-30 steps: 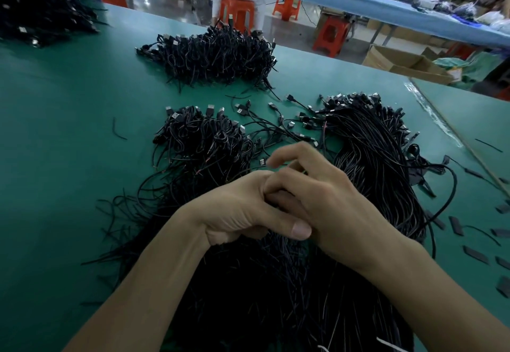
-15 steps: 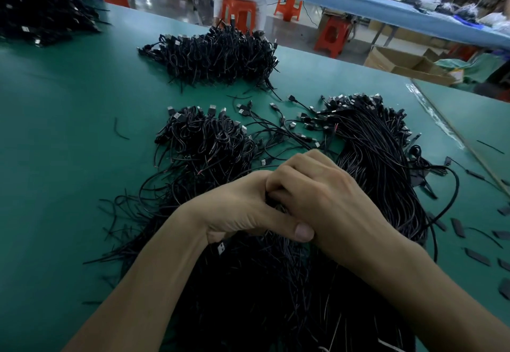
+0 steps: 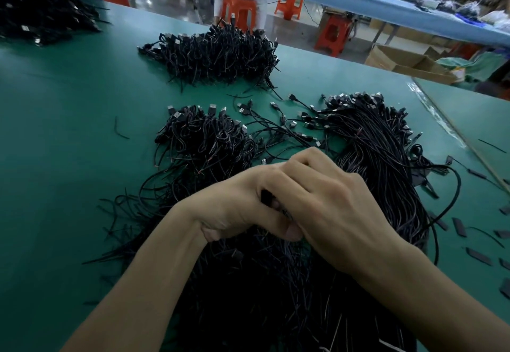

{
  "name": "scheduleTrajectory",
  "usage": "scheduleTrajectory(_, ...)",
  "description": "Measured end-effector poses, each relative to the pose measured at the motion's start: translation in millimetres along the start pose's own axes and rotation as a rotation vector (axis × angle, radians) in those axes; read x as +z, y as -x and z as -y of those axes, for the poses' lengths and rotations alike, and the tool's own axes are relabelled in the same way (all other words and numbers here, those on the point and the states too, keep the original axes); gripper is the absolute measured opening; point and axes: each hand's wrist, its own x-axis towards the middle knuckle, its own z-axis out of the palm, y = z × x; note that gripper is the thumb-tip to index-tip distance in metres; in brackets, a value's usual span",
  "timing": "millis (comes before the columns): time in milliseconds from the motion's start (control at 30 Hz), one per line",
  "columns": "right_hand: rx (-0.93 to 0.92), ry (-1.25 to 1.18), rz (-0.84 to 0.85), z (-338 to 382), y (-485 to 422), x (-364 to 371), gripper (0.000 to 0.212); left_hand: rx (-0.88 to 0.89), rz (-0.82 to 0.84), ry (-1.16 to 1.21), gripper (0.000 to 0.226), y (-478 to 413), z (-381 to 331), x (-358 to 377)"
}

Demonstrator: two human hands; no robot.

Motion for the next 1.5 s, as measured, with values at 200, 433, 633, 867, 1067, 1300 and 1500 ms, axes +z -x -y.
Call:
scheduleTrajectory(200,0.026,0.004,-0.269,-6.6,1.9,2.2,0.046,0.035,-0.152,0.410,0.045,-1.7,1.0,-4.4)
scheduleTrajectory(433,0.005,0.007,-0.249,-19.3,5.0,8.0,0.018,-0.011,-0.199,0.299,0.020,2.4,0.1,-12.7)
scheduleTrajectory(633,-0.014,-0.008,-0.263,-23.8,6.5,21.9,0.014,-0.068,-0.523,-0.439,0.018,-1.3,-1.0,-7.1)
scheduleTrajectory(867,0.540,-0.582,-0.491,-9.1,3.2,41.0,0.021,0.077,-0.718,-0.696,0.018,-5.3,6.4,1.7)
scheduleTrajectory(1067,0.770,-1.142,-0.501,-3.2,0.9,43.0,0.029,0.188,-0.672,-0.490,0.045,-2.7,-1.5,2.1)
scheduleTrajectory(1300,0.805,-1.414,-0.426,-6.8,-0.7,38.4,0.032,0.508,-0.571,-0.294,0.059,-3.0,-8.5,17.5)
scheduleTrajectory(1500,0.836,-1.366,-0.469,-24.9,-0.1,28.3,0.031,0.474,-0.545,-0.456,0.033,-1.9,-1.6,21.1)
